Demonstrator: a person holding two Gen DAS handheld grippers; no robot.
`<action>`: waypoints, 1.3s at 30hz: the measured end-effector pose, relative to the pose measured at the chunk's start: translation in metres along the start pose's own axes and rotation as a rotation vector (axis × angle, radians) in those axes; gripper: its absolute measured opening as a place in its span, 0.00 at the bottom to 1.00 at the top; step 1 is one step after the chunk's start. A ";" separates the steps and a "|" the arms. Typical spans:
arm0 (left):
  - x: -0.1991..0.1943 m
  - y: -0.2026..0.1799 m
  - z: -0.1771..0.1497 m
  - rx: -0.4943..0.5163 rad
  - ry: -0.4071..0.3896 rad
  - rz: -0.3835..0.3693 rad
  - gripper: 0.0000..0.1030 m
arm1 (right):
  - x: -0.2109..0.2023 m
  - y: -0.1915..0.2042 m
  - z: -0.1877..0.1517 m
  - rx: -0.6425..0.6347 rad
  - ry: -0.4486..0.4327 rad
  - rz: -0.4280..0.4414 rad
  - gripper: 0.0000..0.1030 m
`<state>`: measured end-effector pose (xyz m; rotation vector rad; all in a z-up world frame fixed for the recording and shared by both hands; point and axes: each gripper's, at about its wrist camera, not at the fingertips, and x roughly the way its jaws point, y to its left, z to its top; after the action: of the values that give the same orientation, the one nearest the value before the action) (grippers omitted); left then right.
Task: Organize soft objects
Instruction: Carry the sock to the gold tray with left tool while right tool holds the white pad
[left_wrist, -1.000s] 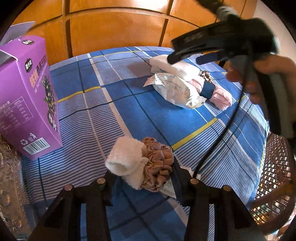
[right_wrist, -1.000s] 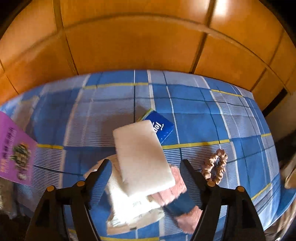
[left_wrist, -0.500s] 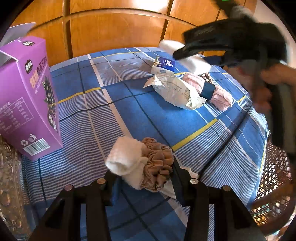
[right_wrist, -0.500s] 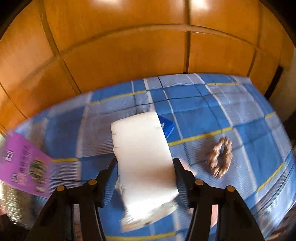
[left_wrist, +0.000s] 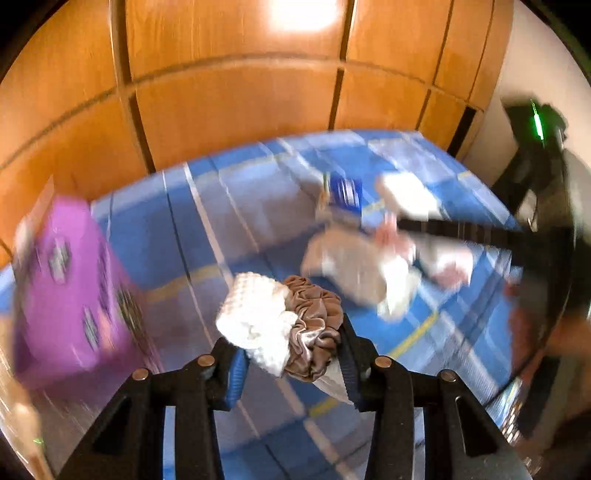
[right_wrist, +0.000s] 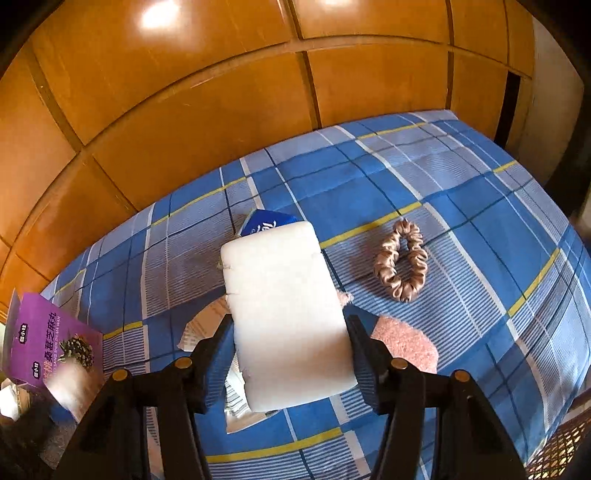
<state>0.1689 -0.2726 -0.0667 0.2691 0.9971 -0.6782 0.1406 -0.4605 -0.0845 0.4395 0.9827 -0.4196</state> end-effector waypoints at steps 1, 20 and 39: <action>-0.003 0.002 0.014 -0.001 -0.013 0.005 0.42 | -0.001 0.002 0.000 -0.010 -0.004 0.006 0.57; -0.146 0.226 0.037 -0.338 -0.230 0.438 0.42 | -0.006 0.108 -0.053 -0.580 0.046 0.239 0.57; -0.231 0.255 -0.224 -0.633 -0.241 0.631 0.43 | 0.037 0.133 -0.105 -0.805 0.247 0.149 0.57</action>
<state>0.0955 0.1278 -0.0145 -0.0630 0.7860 0.1881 0.1559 -0.2985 -0.1450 -0.1729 1.2552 0.1848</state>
